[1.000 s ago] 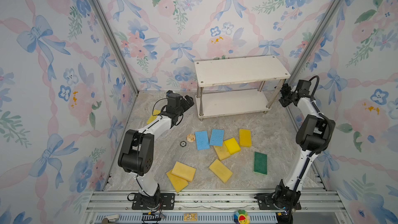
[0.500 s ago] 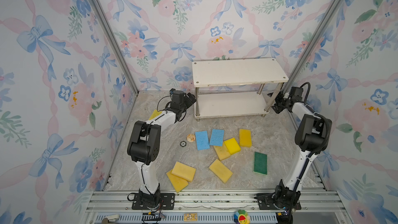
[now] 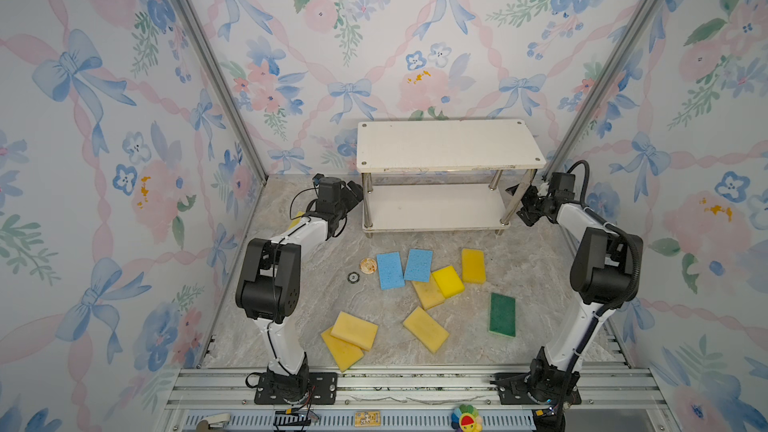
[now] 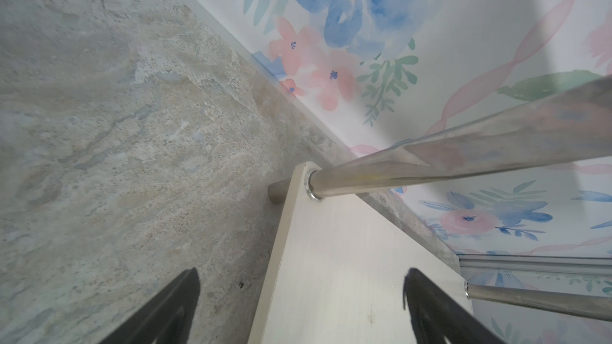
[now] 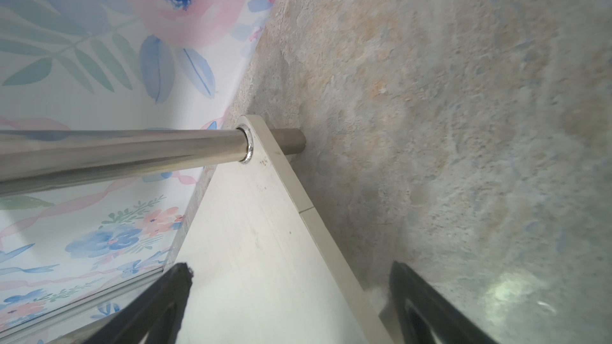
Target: Place and organize the cleaning sponges onto the shelf
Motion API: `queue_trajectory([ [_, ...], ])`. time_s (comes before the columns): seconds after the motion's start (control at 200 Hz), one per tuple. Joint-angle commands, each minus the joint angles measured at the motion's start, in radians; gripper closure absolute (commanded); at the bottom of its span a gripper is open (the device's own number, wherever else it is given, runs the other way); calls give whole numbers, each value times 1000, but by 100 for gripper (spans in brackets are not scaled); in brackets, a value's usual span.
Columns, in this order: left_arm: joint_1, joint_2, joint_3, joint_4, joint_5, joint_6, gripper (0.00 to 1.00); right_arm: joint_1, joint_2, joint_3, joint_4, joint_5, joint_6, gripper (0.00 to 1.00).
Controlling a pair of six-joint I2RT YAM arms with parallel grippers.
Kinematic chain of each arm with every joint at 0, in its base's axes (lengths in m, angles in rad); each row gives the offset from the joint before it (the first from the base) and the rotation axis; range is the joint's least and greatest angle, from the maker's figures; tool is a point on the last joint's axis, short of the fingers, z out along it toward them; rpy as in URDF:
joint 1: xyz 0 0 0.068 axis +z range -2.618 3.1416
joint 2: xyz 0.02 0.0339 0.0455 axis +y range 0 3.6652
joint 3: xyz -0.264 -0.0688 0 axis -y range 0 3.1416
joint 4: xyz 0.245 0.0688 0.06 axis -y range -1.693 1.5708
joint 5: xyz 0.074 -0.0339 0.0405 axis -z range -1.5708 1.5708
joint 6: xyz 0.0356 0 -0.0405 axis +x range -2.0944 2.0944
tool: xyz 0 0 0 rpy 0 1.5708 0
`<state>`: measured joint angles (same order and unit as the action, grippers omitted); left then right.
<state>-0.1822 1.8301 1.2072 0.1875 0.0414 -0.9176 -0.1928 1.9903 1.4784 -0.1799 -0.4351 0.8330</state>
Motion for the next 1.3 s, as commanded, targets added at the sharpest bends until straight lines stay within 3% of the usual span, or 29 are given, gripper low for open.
queue_trajectory([
  [0.0, -23, -54, -46, 3, 93, 63, 2, 124, -64, -20, -38, -50, -40, 3],
  [0.55, 99, -164, -153, 3, 132, 70, 2, 213, -182, -180, 3, 57, 36, 3],
  [1.295, 63, -54, -58, -7, 185, 69, 2, 123, -358, -286, -81, 76, 12, 3],
])
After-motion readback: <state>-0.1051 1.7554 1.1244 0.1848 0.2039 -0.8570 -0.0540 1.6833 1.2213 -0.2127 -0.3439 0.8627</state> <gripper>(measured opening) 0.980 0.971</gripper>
